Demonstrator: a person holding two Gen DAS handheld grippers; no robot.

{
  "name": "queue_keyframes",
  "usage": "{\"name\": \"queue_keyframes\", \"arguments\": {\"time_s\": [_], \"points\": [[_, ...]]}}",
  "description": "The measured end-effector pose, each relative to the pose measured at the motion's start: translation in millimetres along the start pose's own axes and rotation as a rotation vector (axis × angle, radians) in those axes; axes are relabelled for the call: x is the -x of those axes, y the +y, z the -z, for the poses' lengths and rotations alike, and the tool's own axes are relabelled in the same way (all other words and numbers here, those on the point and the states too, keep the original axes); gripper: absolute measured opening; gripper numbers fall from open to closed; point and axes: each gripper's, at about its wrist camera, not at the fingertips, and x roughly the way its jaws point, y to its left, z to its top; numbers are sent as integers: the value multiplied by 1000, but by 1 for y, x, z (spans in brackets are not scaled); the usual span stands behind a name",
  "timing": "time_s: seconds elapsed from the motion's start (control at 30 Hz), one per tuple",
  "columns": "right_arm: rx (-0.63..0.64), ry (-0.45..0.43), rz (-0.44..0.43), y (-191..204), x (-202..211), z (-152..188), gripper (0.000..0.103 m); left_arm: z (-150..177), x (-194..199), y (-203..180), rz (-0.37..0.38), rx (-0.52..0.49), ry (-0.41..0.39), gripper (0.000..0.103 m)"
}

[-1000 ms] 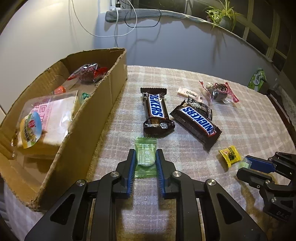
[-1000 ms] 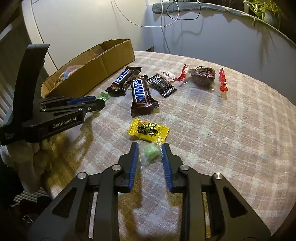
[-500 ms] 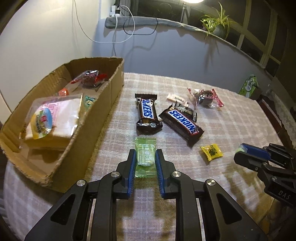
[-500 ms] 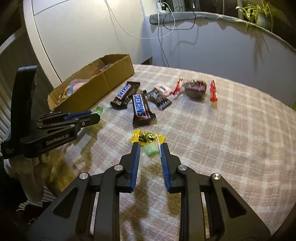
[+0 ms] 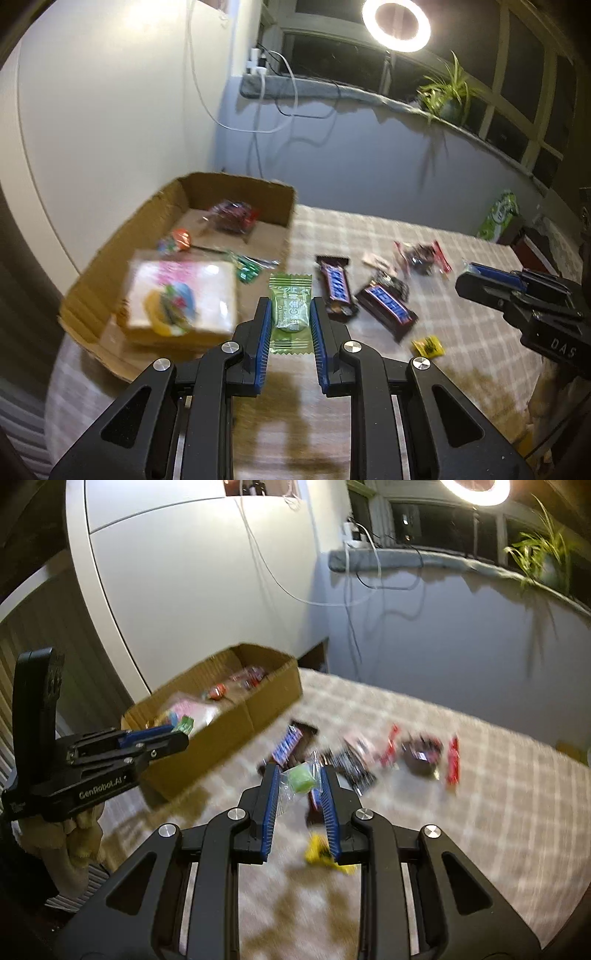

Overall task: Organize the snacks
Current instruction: 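Carry both green candies with both tools over the box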

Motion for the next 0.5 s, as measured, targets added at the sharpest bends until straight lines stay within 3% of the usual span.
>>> {"name": "queue_keyframes", "arguments": {"time_s": [0.5], "points": [[73, 7, -82, 47, -76, -74, 24, -25, -5, 56, -66, 40, -25, 19]]}}
